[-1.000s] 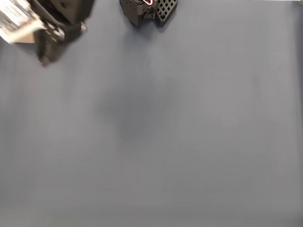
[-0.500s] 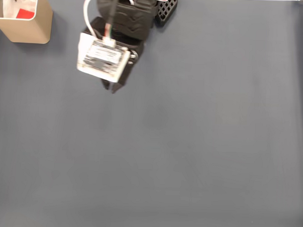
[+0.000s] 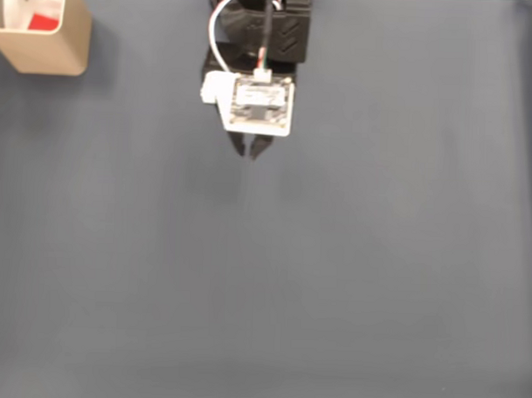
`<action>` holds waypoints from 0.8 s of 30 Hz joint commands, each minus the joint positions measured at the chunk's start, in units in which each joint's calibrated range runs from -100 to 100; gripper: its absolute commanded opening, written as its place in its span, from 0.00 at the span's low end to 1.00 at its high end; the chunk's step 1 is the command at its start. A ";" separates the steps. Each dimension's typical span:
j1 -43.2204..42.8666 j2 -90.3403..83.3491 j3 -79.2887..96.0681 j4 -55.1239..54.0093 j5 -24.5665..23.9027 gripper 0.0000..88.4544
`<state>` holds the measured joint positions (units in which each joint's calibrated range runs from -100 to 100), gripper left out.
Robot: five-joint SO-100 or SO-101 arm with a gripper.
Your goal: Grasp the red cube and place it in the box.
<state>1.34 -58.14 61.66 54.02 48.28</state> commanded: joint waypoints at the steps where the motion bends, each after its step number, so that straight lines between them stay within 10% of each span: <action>1: -1.83 -6.16 4.85 -2.54 -0.10 0.00; 24: -5.74 -35.88 35.78 -1.80 2.30 0.00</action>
<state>-3.86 -91.40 97.38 51.47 50.13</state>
